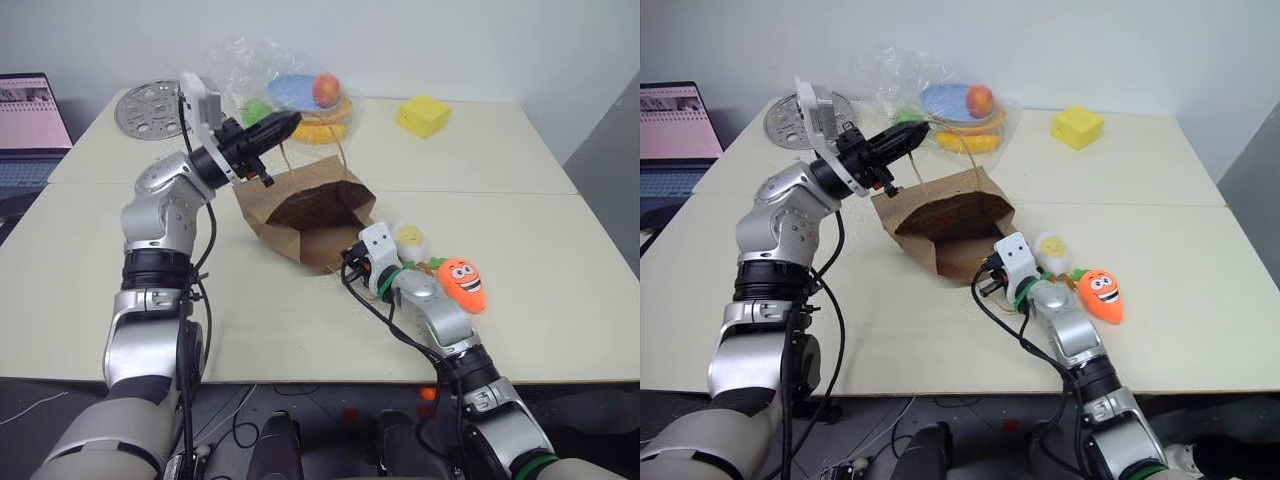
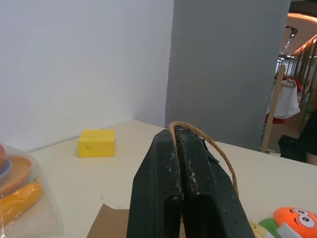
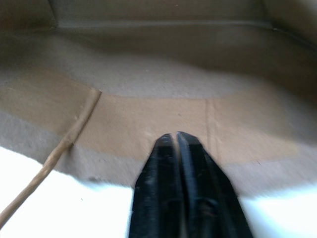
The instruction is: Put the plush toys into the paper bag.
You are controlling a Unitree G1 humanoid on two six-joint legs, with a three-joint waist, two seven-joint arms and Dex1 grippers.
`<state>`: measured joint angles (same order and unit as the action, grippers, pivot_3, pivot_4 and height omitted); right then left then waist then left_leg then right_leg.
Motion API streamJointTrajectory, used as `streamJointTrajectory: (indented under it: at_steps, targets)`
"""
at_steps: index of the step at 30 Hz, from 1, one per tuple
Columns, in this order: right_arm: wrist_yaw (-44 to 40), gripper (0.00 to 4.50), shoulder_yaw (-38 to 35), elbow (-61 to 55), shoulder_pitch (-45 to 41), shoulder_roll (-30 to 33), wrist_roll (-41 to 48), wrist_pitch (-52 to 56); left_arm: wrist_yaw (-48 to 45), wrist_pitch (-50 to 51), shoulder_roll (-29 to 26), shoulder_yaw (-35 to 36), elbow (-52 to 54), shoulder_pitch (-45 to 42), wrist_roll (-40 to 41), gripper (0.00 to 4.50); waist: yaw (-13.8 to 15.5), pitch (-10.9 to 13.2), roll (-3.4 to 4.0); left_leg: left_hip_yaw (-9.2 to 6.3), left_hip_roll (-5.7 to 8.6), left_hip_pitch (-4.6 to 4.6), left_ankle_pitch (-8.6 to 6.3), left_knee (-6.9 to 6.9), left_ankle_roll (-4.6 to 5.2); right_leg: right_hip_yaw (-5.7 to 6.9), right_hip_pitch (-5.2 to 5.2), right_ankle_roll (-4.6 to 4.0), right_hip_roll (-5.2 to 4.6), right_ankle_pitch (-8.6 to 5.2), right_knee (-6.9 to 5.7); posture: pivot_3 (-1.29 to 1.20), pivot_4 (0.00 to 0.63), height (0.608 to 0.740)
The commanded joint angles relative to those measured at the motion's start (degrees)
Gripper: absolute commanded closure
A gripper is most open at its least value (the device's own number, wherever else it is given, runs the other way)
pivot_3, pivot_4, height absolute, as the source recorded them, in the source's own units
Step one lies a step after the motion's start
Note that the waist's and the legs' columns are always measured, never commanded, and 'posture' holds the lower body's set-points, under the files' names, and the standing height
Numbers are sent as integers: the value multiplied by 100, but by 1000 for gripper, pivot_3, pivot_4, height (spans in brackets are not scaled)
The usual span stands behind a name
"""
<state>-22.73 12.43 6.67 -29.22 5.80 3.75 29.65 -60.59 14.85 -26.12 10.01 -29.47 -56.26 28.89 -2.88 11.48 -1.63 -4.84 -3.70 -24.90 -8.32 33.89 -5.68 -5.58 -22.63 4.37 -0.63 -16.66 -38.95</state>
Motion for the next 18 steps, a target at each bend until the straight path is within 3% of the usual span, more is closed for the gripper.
streamJointTrajectory:
  at_steps: [1, 5, 10, 14, 18]
  targets:
    - [-222, 3263, -84, -1012, 93, 189, 211, 363, -107, 84, -62, -48, 437, -15, 47, 4500, -6, 0, 0, 0, 0, 0, 0, -2, 0, 0, -1, 0, 0, 0, 1, 0, 150, 740]
    - [-354, 1865, -455, -2412, 351, 537, 672, 1116, -203, 296, -64, -112, 684, 151, 87, 4500, -38, 1, 1, 1, -2, 0, 0, -18, 1, 0, -11, 0, 2, 0, -3, 0, 150, 740]
    - [-451, 115, -1812, -4643, 1428, 1471, 1337, 1930, -208, 566, -99, -98, 863, 200, 164, 4500, 35, 2, 1, -2, 1, -10, -2, -20, -1, 1, -13, 4, -1, -3, 5, 0, 150, 740]
    - [127, 48, -2566, -5241, 2497, 1765, 984, 2198, -336, 899, -173, -86, 1069, 191, 321, 4500, 38, 1, 0, 1, 0, -3, -2, -19, -1, 0, -12, 1, -1, -8, 4, 0, 150, 740]
    - [397, 48, -2607, -5081, 3286, 1750, 811, 2138, -429, 1140, -246, -133, 1287, 249, 421, 4500, -6, 1, 0, 10, 0, 1, -2, -12, -1, -9, -9, -5, -2, -11, 3, 0, 150, 740]
